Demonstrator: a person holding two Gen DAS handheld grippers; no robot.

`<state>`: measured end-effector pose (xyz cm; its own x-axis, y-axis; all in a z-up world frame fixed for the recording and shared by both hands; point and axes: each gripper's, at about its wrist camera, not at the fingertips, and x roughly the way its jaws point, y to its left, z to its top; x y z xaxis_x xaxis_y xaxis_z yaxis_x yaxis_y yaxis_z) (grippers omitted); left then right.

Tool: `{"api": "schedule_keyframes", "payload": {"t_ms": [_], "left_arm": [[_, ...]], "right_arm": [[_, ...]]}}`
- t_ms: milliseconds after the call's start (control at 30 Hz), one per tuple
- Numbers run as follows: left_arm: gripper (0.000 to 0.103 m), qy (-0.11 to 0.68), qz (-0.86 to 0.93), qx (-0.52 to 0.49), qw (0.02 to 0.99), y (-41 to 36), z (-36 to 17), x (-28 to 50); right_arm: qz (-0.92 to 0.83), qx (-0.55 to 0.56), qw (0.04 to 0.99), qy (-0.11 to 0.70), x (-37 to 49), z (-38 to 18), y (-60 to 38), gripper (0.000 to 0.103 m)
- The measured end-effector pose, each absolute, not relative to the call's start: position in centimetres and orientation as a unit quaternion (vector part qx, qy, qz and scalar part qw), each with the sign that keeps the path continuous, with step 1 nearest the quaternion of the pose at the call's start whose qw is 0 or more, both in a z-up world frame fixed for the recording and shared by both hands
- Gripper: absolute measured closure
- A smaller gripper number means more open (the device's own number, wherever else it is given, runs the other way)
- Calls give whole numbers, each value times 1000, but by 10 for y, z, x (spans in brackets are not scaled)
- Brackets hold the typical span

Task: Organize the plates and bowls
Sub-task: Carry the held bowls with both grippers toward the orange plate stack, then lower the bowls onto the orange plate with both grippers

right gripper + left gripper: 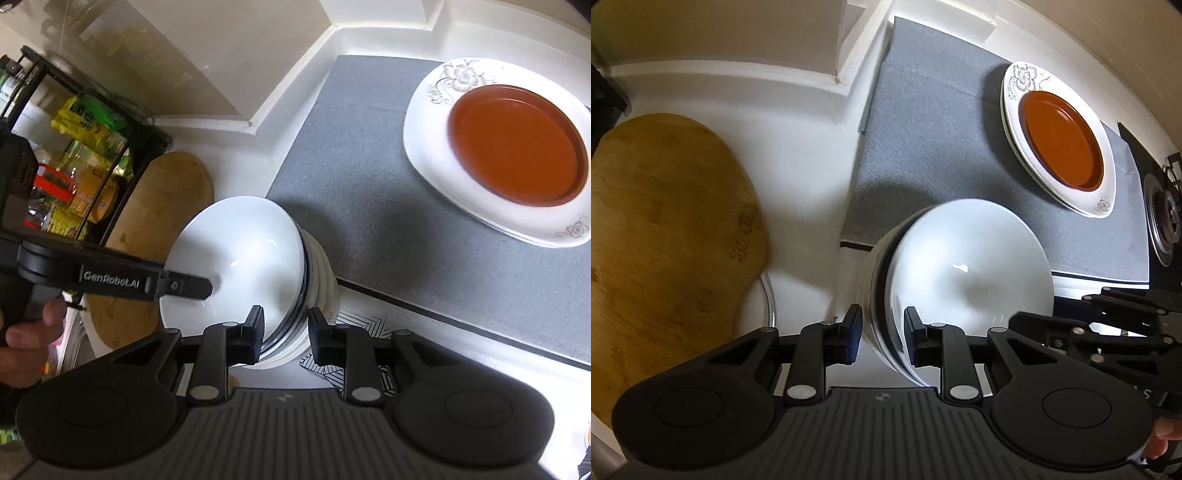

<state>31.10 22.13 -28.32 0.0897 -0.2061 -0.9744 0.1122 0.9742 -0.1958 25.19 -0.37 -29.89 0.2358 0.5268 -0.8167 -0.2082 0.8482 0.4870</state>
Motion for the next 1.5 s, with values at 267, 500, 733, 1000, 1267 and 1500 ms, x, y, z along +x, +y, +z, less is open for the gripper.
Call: {"api": "schedule_keyframes", "payload": {"t_ms": [267, 500, 733, 1000, 1267, 1500], "left_arm": [[75, 672, -115, -52, 729, 230, -292, 321], [73, 683, -120, -82, 716, 239, -307, 326], [51, 685, -136, -98, 709, 234, -324, 328], [65, 692, -142, -108, 700, 239, -314, 322], [64, 691, -137, -103, 703, 233, -314, 321], [64, 688, -139, -100, 706, 219, -306, 323]], "right_arm": [[206, 180, 780, 563, 259, -292, -23, 53], [194, 328, 700, 604, 263, -351, -39, 47], [190, 351, 689, 605, 266, -372, -29, 46], [184, 327, 712, 593, 261, -360, -24, 63], [185, 323, 716, 591, 261, -356, -26, 65], [167, 329, 726, 581, 256, -345, -39, 65]]}}
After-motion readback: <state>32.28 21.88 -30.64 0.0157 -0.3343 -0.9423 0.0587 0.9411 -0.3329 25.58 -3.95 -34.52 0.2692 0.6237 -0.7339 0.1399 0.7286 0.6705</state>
